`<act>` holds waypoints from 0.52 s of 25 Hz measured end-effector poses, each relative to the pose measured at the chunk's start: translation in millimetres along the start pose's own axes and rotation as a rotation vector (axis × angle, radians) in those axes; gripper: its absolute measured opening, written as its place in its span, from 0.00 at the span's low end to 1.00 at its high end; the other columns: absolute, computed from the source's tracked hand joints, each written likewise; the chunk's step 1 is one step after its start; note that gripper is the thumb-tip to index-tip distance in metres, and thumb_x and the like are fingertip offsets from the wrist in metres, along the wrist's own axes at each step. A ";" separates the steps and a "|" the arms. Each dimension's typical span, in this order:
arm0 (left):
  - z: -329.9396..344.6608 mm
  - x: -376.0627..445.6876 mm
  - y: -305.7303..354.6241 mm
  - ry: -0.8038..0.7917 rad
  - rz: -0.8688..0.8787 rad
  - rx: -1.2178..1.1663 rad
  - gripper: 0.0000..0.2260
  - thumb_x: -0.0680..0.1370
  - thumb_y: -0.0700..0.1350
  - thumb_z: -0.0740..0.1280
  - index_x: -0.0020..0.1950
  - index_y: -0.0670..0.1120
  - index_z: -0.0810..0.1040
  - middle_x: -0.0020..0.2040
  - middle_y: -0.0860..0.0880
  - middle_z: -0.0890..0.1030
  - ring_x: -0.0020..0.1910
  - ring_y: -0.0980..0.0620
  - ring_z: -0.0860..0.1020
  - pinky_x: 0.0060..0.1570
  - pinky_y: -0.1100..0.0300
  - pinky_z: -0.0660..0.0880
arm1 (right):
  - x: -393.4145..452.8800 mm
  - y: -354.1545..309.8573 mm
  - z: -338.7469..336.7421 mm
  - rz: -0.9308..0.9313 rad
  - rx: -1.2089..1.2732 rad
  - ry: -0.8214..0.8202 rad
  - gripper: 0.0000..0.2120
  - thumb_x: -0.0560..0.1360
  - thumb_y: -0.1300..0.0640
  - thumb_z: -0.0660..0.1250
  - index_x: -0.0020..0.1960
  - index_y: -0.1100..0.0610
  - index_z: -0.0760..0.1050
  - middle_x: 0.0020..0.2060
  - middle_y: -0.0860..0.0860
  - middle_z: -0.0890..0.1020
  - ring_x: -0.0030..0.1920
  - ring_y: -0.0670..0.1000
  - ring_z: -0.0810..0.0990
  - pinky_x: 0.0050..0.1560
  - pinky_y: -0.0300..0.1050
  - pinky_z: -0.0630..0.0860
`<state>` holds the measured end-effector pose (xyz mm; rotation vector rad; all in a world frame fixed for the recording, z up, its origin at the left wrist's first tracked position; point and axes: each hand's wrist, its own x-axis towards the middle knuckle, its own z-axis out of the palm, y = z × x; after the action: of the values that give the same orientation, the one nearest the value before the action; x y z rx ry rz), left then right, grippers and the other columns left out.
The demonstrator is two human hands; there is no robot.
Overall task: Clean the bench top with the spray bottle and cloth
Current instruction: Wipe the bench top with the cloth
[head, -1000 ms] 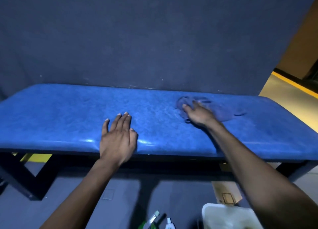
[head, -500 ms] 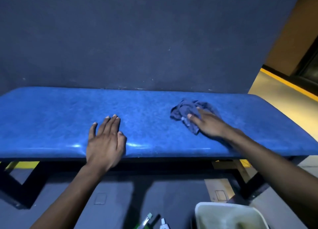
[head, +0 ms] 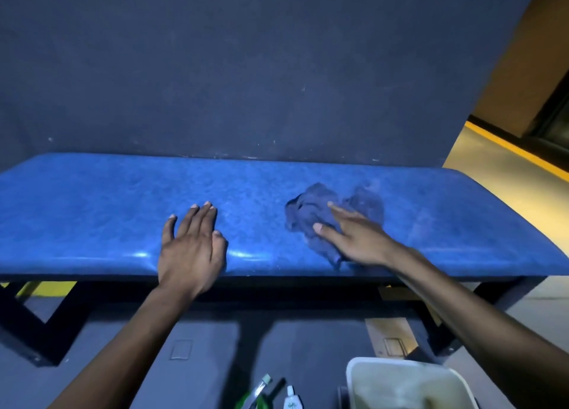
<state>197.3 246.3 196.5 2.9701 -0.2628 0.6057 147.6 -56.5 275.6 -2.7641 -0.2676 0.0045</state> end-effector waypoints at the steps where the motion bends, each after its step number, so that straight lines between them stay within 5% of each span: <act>1: 0.3 0.0 0.3 0.002 -0.008 0.001 0.29 0.80 0.52 0.45 0.77 0.44 0.68 0.78 0.49 0.68 0.79 0.50 0.64 0.77 0.44 0.55 | -10.4 -9.8 8.2 -0.093 -0.019 -0.033 0.22 0.85 0.46 0.56 0.77 0.49 0.66 0.78 0.52 0.67 0.81 0.50 0.57 0.76 0.38 0.47; 6: 0.0 0.6 2.3 0.022 -0.013 -0.008 0.29 0.79 0.51 0.47 0.75 0.41 0.71 0.76 0.46 0.71 0.77 0.48 0.67 0.76 0.42 0.58 | 48.2 -61.6 44.4 -0.320 -0.037 -0.080 0.23 0.85 0.43 0.52 0.79 0.45 0.63 0.80 0.46 0.63 0.81 0.50 0.56 0.81 0.53 0.50; 13: 1.9 1.7 -0.5 0.030 -0.007 -0.005 0.29 0.79 0.52 0.47 0.76 0.43 0.69 0.77 0.47 0.70 0.78 0.50 0.65 0.77 0.44 0.56 | 193.1 -88.3 63.1 0.034 -0.070 -0.072 0.29 0.80 0.40 0.43 0.79 0.45 0.63 0.83 0.51 0.55 0.82 0.53 0.50 0.79 0.63 0.43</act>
<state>199.7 246.3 195.4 2.9534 -0.2507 0.6466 318.6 82.7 254.1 -2.8415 -0.2444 0.1057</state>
